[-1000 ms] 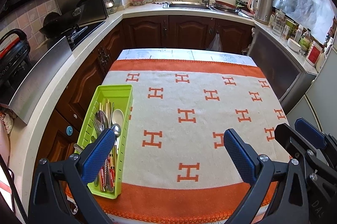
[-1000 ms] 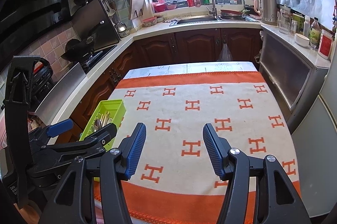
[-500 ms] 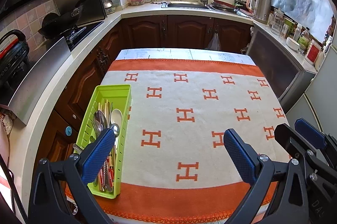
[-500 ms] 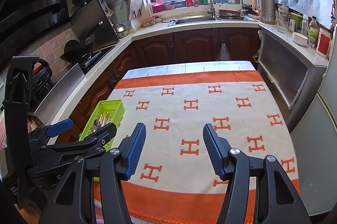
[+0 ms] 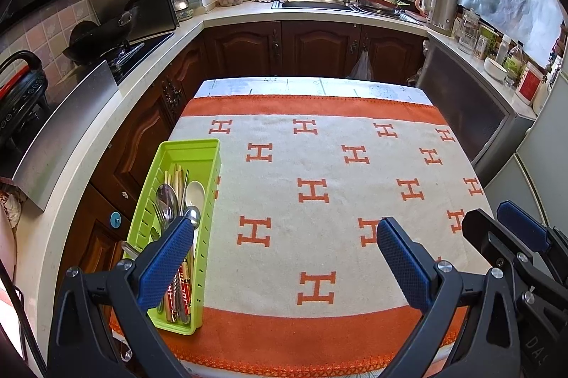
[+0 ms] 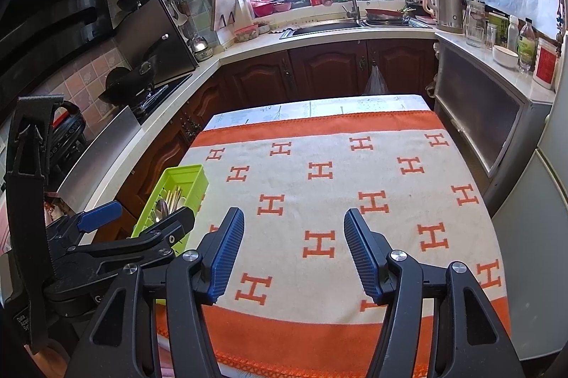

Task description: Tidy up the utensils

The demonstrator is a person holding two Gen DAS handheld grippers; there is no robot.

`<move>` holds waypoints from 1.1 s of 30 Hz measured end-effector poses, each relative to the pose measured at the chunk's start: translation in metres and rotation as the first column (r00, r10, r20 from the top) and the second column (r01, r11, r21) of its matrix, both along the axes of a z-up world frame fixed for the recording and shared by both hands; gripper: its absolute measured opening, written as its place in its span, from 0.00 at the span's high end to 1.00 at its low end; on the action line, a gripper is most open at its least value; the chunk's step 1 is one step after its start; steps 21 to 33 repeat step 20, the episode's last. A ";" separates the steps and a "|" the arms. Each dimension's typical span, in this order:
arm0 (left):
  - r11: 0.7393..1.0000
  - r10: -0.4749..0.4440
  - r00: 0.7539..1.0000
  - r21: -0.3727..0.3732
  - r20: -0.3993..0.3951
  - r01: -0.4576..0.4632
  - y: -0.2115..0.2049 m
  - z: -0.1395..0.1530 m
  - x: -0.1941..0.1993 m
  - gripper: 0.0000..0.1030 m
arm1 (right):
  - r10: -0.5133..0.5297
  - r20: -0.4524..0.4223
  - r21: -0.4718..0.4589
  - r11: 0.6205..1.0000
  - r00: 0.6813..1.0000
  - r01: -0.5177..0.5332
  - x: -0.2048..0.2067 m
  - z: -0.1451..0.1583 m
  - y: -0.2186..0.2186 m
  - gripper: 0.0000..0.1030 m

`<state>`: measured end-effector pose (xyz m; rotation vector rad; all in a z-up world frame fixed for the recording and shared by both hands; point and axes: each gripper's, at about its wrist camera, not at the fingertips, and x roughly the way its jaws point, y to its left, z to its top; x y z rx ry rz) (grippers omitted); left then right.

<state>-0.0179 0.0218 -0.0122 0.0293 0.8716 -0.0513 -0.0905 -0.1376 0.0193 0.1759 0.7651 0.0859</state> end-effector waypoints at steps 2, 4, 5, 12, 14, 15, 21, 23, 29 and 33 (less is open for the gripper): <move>1.000 0.000 1.000 0.003 -0.001 0.000 0.000 -0.001 0.000 0.01 | 0.000 -0.003 0.004 1.000 1.000 0.000 0.001 -0.002 0.000 0.42; 1.000 0.000 1.000 0.007 -0.003 0.000 0.000 -0.002 0.001 0.01 | -0.002 -0.006 0.005 1.000 1.000 0.002 0.003 -0.004 0.000 0.42; 1.000 -0.001 1.000 0.005 -0.003 0.001 -0.001 -0.002 0.001 0.01 | -0.002 -0.008 0.008 1.000 1.000 0.002 0.002 -0.006 0.000 0.42; 1.000 -0.002 1.000 0.015 -0.007 0.003 -0.002 -0.005 0.002 0.01 | -0.009 -0.023 0.017 1.000 1.000 0.010 0.005 -0.018 0.000 0.41; 1.000 -0.003 1.000 0.019 -0.009 0.003 -0.003 -0.005 0.003 0.01 | -0.010 -0.026 0.020 1.000 1.000 0.011 0.006 -0.019 0.001 0.41; 1.000 -0.004 1.000 0.020 -0.010 0.004 -0.003 -0.005 0.003 0.01 | -0.010 -0.025 0.019 1.000 1.000 0.011 0.006 -0.018 0.000 0.41; 1.000 -0.007 1.000 0.027 -0.019 0.007 -0.006 -0.007 0.004 0.01 | -0.013 -0.030 0.024 1.000 0.999 0.014 0.007 -0.022 0.000 0.41; 1.000 -0.007 1.000 0.027 -0.019 0.007 -0.006 -0.007 0.004 0.01 | -0.013 -0.030 0.024 1.000 0.999 0.014 0.007 -0.022 0.000 0.41; 1.000 -0.007 1.000 0.027 -0.019 0.007 -0.006 -0.007 0.004 0.01 | -0.013 -0.030 0.024 1.000 0.999 0.014 0.007 -0.022 0.000 0.41; 1.000 -0.007 1.000 0.027 -0.019 0.007 -0.006 -0.007 0.004 0.01 | -0.013 -0.030 0.024 1.000 0.999 0.014 0.007 -0.022 0.000 0.41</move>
